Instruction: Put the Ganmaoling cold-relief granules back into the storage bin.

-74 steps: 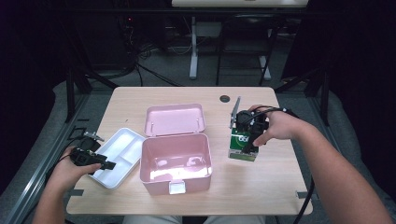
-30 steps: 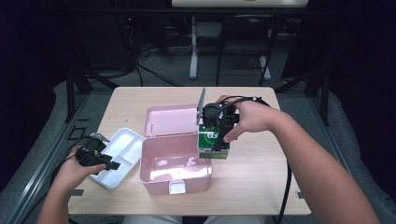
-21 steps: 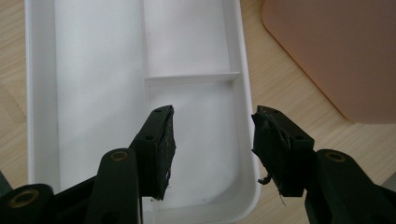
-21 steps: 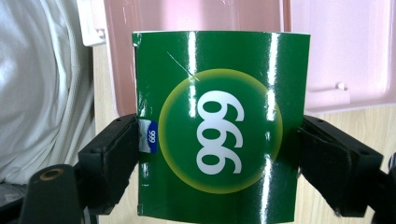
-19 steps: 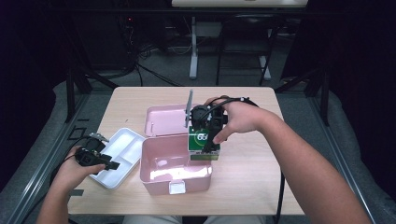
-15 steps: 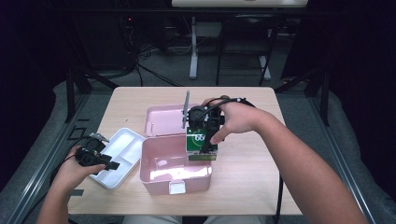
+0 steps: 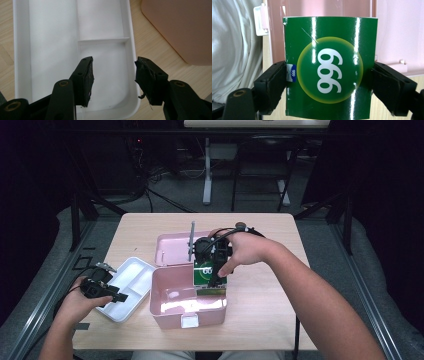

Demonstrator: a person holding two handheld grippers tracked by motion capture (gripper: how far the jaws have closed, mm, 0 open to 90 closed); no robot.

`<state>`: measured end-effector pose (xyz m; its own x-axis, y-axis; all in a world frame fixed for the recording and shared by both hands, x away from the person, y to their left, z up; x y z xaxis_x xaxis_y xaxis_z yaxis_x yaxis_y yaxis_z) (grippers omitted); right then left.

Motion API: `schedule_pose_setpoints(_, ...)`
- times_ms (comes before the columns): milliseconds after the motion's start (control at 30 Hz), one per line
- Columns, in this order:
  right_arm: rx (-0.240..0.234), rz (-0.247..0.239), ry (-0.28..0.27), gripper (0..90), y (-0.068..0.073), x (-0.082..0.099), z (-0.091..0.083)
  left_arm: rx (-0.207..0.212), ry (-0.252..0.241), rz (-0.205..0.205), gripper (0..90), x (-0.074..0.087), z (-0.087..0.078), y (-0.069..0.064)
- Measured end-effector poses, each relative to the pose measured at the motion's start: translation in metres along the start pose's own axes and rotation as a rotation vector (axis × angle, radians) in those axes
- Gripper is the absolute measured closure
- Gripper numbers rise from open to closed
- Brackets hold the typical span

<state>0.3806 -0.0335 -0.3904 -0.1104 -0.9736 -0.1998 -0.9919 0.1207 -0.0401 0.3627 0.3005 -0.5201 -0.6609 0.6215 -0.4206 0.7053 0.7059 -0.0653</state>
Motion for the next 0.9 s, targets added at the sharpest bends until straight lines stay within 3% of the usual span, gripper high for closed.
schedule_pose_setpoints(433,0.001,-0.023,0.025,16.5,0.001,-0.004,0.014,-0.006,-0.002,0.005,47.7,0.000,-0.001,0.001)
schedule_pose_setpoints(900,-0.026,0.005,0.022,16.5,-0.001,0.002,0.044,-0.005,0.001,0.007,47.7,0.000,0.001,0.001)
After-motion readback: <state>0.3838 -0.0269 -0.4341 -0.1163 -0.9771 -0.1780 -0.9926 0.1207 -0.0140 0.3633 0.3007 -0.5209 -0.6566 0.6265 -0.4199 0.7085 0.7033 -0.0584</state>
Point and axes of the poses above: each handheld gripper's, and its own axes: z roughly forward along the jaws, x roughly out of its underside, y roughly to its left, the point moved 3 cm from there along z, roughly forward along the jaws, and after that the axes turned 8 degrees about z, right-handed, at the moved point
